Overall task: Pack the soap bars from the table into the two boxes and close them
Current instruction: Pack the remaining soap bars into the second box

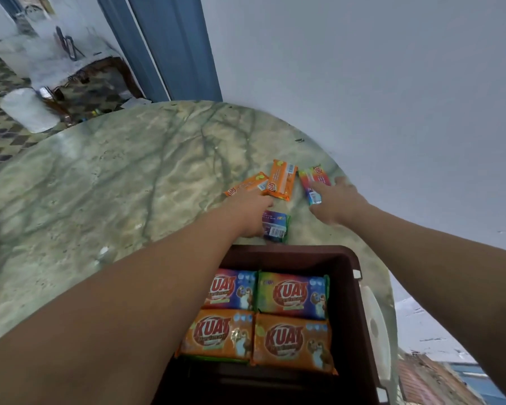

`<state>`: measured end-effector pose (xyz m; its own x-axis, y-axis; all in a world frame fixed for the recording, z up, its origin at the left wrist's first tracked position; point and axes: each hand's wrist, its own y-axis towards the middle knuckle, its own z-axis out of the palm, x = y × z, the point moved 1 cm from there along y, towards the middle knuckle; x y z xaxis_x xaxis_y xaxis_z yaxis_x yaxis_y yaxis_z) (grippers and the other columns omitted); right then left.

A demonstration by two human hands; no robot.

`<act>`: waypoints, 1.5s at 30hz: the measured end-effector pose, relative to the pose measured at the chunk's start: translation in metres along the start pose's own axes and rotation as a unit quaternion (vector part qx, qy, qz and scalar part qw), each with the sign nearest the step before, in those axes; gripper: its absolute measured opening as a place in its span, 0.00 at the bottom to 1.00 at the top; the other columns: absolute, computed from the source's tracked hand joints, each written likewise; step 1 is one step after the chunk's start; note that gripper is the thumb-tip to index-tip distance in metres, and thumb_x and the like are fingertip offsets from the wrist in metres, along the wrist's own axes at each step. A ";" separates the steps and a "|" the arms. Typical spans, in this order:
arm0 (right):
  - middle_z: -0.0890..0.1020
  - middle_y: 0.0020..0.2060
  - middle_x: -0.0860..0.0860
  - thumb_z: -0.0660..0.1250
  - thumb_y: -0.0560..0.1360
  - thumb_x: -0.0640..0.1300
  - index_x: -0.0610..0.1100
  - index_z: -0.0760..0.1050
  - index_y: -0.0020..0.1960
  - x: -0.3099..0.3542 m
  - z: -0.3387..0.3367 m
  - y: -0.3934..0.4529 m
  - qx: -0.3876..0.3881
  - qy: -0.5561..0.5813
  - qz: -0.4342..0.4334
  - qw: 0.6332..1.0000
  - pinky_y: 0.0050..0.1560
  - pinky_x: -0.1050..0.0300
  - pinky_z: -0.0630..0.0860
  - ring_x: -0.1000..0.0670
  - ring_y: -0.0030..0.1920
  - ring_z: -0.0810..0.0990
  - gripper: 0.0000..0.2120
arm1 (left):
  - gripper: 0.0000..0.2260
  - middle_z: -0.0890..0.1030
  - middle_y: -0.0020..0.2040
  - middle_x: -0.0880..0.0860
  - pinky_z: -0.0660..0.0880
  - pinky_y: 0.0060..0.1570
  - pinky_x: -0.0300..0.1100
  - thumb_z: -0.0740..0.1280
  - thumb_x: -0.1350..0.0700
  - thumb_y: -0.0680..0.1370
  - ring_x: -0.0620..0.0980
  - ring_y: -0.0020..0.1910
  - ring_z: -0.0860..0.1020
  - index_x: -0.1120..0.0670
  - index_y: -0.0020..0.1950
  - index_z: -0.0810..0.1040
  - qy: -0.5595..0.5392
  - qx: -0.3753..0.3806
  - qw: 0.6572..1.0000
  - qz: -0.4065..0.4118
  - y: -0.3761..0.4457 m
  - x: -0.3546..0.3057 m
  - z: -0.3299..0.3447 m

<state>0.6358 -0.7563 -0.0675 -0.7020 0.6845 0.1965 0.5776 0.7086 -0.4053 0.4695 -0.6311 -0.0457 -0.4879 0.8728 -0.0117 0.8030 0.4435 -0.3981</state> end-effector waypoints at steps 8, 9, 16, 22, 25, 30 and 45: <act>0.67 0.67 0.38 0.64 0.82 0.56 0.60 0.57 0.78 0.011 0.012 0.011 -0.057 0.013 0.000 0.998 0.56 0.44 0.78 0.36 0.60 0.76 0.28 | 0.35 0.68 0.73 0.56 0.67 0.69 0.59 0.75 0.45 0.73 0.59 0.72 0.65 0.47 0.76 0.64 0.046 0.039 0.998 0.005 0.012 0.001 0.020; 0.67 0.64 0.37 0.65 0.81 0.52 0.58 0.59 0.76 0.014 0.011 0.010 -0.064 0.011 -0.001 0.998 0.52 0.45 0.77 0.36 0.58 0.75 0.26 | 0.34 0.69 0.72 0.56 0.68 0.67 0.58 0.75 0.43 0.73 0.59 0.71 0.66 0.48 0.75 0.65 0.042 0.040 0.998 0.004 0.011 0.001 0.019; 0.62 0.69 0.34 0.70 0.75 0.52 0.39 0.50 0.78 0.035 -0.004 -0.006 -0.025 0.070 0.083 0.994 0.50 0.52 0.68 0.35 0.66 0.70 0.42 | 0.33 0.73 0.61 0.54 0.72 0.45 0.46 0.76 0.41 0.70 0.52 0.50 0.73 0.51 0.68 0.67 -0.102 -0.023 0.993 -0.053 -0.018 0.012 0.006; 0.70 0.42 0.47 0.61 0.79 0.51 0.38 0.74 0.63 0.050 -0.036 -0.051 -0.044 0.048 0.016 0.998 0.71 0.45 0.61 0.40 0.61 0.73 0.20 | 0.30 0.79 0.50 0.51 0.73 0.40 0.46 0.74 0.38 0.67 0.53 0.45 0.79 0.50 0.59 0.65 -0.189 -0.147 0.967 -0.088 -0.062 0.023 -0.012; 0.67 0.47 0.48 0.61 0.81 0.49 0.42 0.69 0.53 0.054 -0.049 -0.084 -0.075 0.152 -0.002 0.985 0.72 0.46 0.64 0.46 0.56 0.69 0.09 | 0.27 0.78 0.49 0.51 0.72 0.40 0.47 0.72 0.37 0.67 0.53 0.43 0.78 0.49 0.56 0.65 -0.220 -0.236 0.941 -0.104 -0.094 0.023 -0.017; 0.60 0.67 0.42 0.72 0.72 0.61 0.40 0.62 0.73 0.059 -0.037 -0.134 -0.172 0.330 -0.025 0.928 0.66 0.49 0.72 0.43 0.59 0.75 0.40 | 0.27 0.78 0.46 0.50 0.76 0.42 0.50 0.71 0.36 0.67 0.54 0.42 0.78 0.49 0.56 0.64 -0.209 -0.308 0.924 -0.082 -0.147 0.014 -0.016; 0.66 0.62 0.51 0.69 0.70 0.63 0.52 0.57 0.77 0.025 0.043 -0.208 -0.158 -0.035 -0.248 0.955 0.55 0.56 0.76 0.50 0.58 0.73 0.41 | 0.32 0.71 0.61 0.47 0.73 0.54 0.44 0.72 0.38 0.71 0.47 0.57 0.72 0.46 0.69 0.63 -0.127 -0.240 0.961 0.050 -0.205 0.009 0.061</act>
<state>0.4801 -0.8939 -0.0171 -0.9414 0.2462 0.2305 0.2563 0.9665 0.0143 0.2797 -0.7269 -0.0201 -0.4182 0.8657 -0.2752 0.8864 0.4551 0.0849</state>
